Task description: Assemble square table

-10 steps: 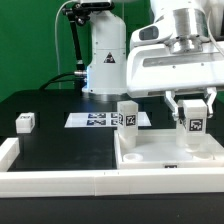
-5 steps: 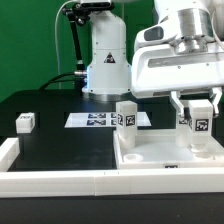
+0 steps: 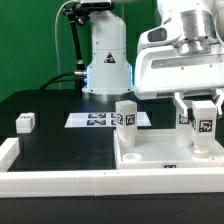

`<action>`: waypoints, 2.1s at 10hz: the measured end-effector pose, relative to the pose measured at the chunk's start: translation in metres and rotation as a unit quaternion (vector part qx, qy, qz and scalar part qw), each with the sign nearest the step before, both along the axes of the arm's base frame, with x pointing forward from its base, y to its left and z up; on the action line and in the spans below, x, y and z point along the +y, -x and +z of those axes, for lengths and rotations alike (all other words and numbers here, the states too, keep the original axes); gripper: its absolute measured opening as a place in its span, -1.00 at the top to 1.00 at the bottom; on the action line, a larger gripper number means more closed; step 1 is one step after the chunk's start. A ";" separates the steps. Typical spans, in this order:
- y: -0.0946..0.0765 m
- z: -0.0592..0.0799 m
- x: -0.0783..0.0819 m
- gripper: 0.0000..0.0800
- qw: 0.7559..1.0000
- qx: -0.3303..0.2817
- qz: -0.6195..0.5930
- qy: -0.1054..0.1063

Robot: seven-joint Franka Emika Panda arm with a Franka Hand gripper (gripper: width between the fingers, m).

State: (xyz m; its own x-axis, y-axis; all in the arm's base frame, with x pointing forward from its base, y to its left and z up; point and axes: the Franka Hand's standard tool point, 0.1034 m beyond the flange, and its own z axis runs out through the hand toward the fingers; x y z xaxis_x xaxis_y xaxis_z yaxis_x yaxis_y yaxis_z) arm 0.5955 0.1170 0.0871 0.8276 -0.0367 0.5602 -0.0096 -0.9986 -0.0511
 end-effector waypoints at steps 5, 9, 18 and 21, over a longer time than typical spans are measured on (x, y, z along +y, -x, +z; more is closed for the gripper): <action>0.002 -0.010 0.001 0.27 1.000 0.010 0.001 0.000; 0.002 -0.010 0.001 0.27 1.000 0.007 0.001 0.000; 0.003 -0.014 0.001 -0.62 1.000 0.017 0.001 -0.002; 0.001 0.010 -0.009 -0.62 1.000 0.026 -0.002 -0.013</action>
Offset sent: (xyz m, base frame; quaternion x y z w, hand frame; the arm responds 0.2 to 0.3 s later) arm 0.0015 0.0039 -0.0123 -0.0093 0.0075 -0.0085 0.9999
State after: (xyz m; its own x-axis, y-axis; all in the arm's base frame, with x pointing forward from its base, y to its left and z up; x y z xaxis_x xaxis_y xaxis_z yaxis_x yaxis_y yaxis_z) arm 0.5944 0.1082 0.0975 0.8553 -0.0540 0.5153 -0.0163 -0.9969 -0.0774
